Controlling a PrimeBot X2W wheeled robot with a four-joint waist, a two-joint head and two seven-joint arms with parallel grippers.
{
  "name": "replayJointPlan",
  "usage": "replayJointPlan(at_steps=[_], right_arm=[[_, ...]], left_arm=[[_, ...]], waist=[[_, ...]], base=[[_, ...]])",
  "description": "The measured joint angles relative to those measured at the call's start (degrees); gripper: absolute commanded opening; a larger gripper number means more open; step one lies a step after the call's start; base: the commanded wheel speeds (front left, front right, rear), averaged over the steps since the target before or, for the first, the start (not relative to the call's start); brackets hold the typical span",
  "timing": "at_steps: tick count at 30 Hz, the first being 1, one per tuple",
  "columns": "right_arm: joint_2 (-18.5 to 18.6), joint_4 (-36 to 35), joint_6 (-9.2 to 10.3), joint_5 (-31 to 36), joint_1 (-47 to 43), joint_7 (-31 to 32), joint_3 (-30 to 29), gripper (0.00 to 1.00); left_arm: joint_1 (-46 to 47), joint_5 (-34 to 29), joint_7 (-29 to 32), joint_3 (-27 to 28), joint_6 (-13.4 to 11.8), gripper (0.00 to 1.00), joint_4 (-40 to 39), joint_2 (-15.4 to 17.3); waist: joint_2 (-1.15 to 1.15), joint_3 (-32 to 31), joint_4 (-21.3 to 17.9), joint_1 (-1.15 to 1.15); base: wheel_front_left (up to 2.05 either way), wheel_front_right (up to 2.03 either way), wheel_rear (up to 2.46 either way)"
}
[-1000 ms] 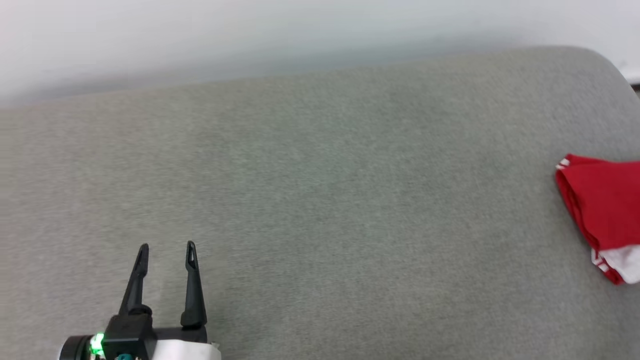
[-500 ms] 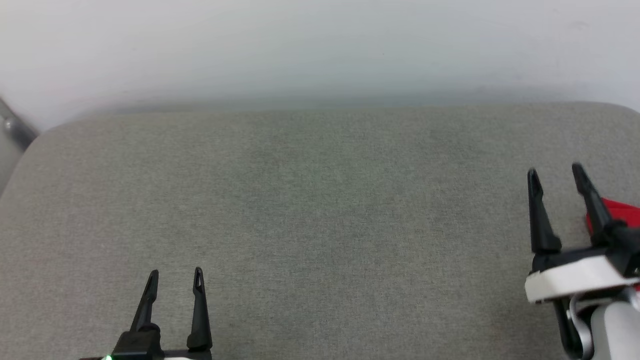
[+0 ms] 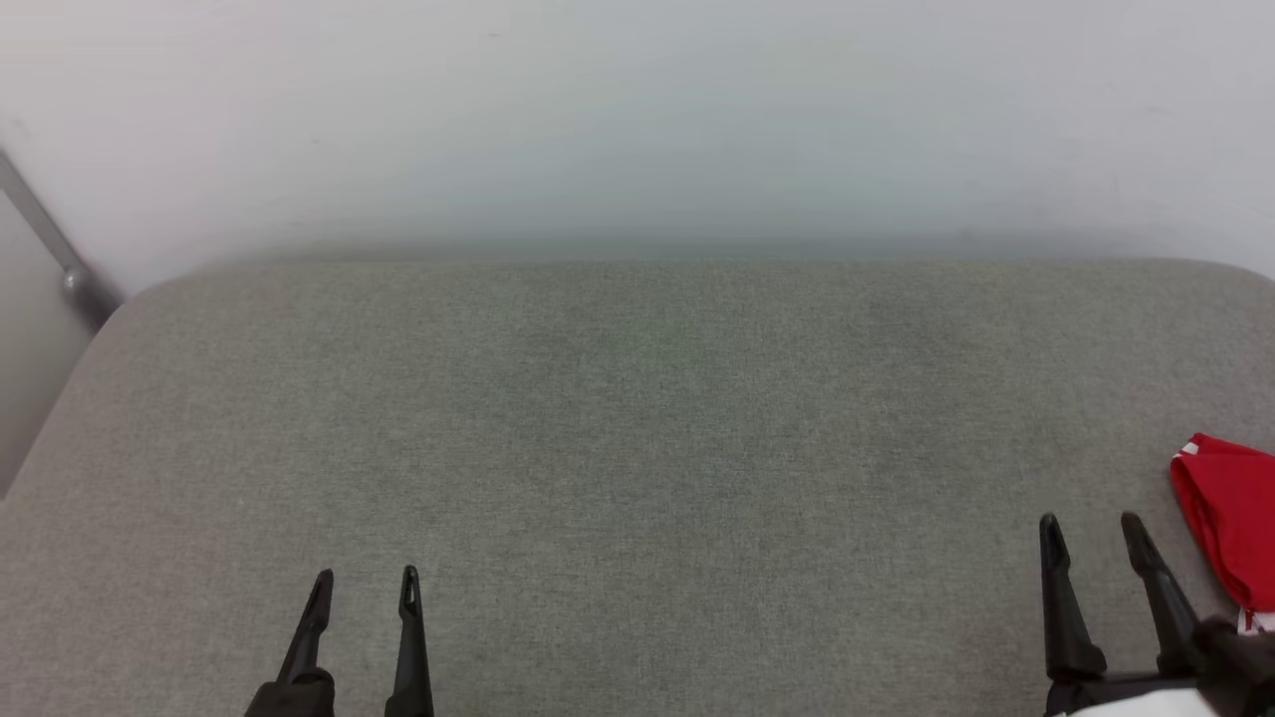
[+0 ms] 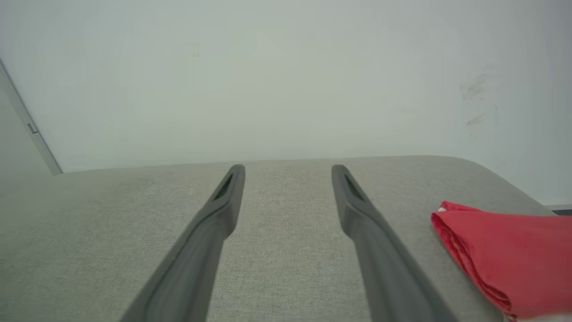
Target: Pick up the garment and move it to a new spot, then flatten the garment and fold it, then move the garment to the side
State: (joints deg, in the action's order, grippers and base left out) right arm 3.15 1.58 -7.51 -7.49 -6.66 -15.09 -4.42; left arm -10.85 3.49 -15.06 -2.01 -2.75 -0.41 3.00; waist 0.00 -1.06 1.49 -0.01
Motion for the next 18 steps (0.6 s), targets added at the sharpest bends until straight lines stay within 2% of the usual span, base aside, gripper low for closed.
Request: replayJointPlan(at_steps=[6,18], right_arm=[[-0.12,-2.22,-0.01,-2.43,-4.07,0.0,0.07,1.0],[-0.14,-2.99,0.0,-3.67,-6.42,0.0,0.52,1.0]], left_arm=[[-0.51,-0.02,0.0,0.11,0.08,1.0,0.59,-0.02],[-0.78,0.44,0.0,0.45,1.09,1.0,1.66,-0.04]], waist=[[0.0,-0.93,0.44,0.0],[0.0,-2.01,0.27,0.01]], base=[[0.0,0.0,0.0],[0.0,0.0,0.0]])
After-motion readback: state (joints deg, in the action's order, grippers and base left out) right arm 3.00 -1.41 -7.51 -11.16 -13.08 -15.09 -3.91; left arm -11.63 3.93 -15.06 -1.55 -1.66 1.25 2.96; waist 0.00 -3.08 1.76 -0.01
